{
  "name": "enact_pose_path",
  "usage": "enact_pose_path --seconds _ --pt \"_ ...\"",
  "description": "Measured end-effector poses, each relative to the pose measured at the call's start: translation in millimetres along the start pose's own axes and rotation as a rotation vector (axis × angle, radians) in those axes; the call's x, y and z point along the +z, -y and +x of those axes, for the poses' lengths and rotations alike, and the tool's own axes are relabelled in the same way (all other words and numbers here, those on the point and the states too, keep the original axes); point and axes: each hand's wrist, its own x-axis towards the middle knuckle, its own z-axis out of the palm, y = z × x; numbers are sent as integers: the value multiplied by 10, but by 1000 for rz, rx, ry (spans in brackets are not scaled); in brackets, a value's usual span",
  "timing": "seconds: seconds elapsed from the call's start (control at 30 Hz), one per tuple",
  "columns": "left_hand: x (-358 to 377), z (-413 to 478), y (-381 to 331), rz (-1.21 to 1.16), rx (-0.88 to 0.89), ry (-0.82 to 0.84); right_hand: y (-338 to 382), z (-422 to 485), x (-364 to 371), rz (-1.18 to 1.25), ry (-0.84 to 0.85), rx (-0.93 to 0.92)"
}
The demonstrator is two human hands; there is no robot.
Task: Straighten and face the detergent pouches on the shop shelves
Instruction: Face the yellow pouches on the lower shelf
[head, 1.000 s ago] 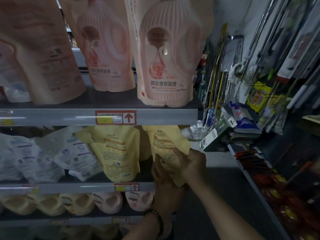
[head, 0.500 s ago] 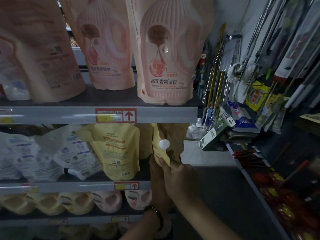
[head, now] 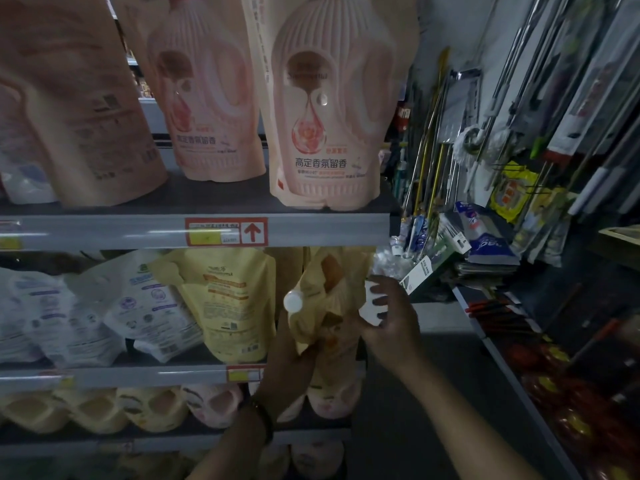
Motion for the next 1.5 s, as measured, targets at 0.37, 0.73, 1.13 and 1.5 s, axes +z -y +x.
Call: enact_pose_path --seconds 0.37,0.73,1.13,1.5 --pt "-293 395 50 87 34 370 -330 442 -165 255 500 238" --pt "-241 672 323 -63 -116 192 -449 508 -19 287 214 153" --pt "-78 674 411 215 -85 -84 -493 373 373 126 -9 220" --pt "-93 687 553 189 -118 65 -535 358 380 50 11 292"
